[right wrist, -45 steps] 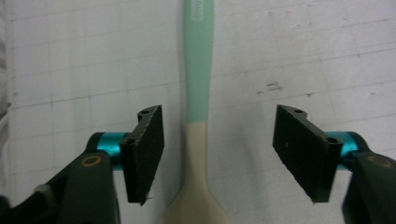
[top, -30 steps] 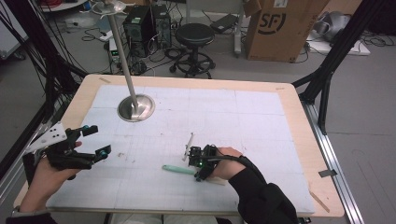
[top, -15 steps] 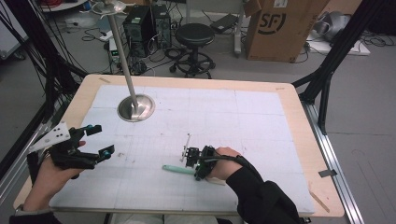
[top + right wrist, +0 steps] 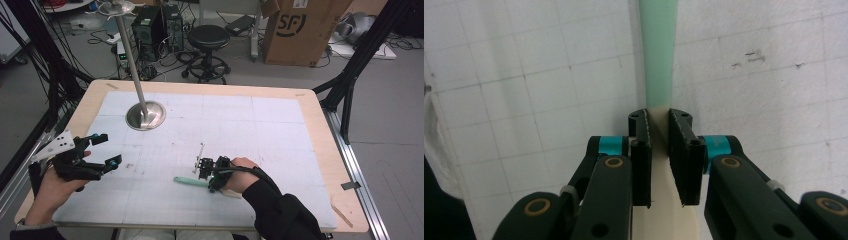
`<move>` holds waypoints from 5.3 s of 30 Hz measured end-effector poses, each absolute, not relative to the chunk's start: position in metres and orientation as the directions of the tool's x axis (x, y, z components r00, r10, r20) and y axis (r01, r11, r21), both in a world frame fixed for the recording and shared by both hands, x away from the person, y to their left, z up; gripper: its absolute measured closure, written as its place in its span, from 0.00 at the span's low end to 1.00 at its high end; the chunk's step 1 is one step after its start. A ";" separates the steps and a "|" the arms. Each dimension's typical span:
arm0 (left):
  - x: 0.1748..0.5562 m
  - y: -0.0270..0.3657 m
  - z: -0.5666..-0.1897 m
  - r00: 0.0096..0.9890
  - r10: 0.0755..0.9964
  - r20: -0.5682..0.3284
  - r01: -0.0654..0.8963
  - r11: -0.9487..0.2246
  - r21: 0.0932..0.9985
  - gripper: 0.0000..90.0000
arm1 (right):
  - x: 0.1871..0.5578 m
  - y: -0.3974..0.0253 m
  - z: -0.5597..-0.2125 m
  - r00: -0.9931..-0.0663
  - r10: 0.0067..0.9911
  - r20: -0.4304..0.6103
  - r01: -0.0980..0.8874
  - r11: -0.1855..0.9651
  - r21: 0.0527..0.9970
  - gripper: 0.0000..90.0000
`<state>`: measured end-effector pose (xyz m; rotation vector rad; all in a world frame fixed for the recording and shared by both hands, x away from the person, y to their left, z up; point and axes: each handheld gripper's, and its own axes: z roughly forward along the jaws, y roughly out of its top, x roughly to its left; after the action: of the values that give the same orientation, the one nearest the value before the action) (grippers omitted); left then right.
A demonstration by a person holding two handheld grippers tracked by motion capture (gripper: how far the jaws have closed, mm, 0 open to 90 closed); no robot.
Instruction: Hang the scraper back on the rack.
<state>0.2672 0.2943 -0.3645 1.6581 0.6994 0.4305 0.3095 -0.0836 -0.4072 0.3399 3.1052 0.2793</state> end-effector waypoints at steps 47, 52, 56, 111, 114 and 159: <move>0.264 0.294 -0.364 0.736 0.673 -0.079 0.201 -0.106 0.974 0.09 | 0.338 -0.136 -0.357 -0.874 0.480 0.073 0.298 0.410 0.862 0.89; 0.264 0.295 -0.364 0.733 0.675 -0.079 0.204 -0.108 0.973 0.09 | 0.346 -0.130 -0.350 -0.872 0.484 0.071 0.288 0.389 0.875 0.89; 0.262 0.296 -0.364 0.730 0.678 -0.086 0.205 -0.098 0.974 0.09 | 0.352 -0.124 -0.344 -0.869 0.491 0.065 0.282 0.382 0.880 0.89; 0.234 0.317 -0.361 0.693 0.719 -0.053 0.187 -0.108 0.977 0.09 | 0.447 -0.031 -0.238 -0.847 0.528 0.065 0.190 0.187 0.964 0.89; 0.233 0.318 -0.362 0.690 0.721 -0.059 0.189 -0.102 0.977 0.09 | 0.448 -0.029 -0.234 -0.843 0.534 0.061 0.184 0.182 0.966 0.89; 0.225 0.320 -0.361 0.697 0.713 -0.070 0.191 -0.091 0.977 0.09 | 0.461 0.002 -0.240 -0.833 0.550 0.060 0.168 0.148 0.975 0.87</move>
<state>0.2247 0.3198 -0.3606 1.6389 0.7460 0.5117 0.4614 0.0020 -0.2397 0.6930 2.1198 1.7338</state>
